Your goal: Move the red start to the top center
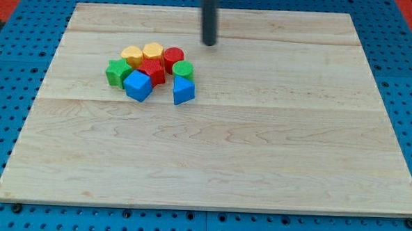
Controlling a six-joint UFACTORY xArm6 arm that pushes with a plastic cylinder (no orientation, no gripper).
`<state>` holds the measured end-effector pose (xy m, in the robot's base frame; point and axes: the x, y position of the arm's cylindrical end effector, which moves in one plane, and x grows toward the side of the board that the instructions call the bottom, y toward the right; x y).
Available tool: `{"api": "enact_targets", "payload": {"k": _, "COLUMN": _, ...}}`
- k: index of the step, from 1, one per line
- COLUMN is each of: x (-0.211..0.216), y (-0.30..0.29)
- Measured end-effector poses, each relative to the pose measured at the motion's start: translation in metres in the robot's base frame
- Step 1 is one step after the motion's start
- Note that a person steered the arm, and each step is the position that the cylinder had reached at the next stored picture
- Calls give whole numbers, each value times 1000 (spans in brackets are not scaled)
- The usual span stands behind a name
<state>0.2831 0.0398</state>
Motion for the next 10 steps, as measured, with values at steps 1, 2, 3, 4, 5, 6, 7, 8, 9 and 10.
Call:
{"api": "enact_targets", "payload": {"k": 1, "x": 44, "y": 71}}
{"api": "enact_targets", "payload": {"k": 2, "x": 99, "y": 54}}
{"api": "enact_targets", "payload": {"k": 3, "x": 142, "y": 46}}
{"api": "enact_targets", "payload": {"k": 4, "x": 145, "y": -18}}
{"api": "enact_targets", "payload": {"k": 5, "x": 145, "y": -64}}
{"api": "enact_targets", "payload": {"k": 6, "x": 145, "y": -83}}
{"api": "enact_targets", "payload": {"k": 7, "x": 145, "y": -81}}
{"api": "enact_targets", "payload": {"k": 8, "x": 145, "y": -88}}
{"api": "enact_targets", "payload": {"k": 9, "x": 145, "y": -89}}
{"api": "enact_targets", "payload": {"k": 10, "x": 145, "y": -68}}
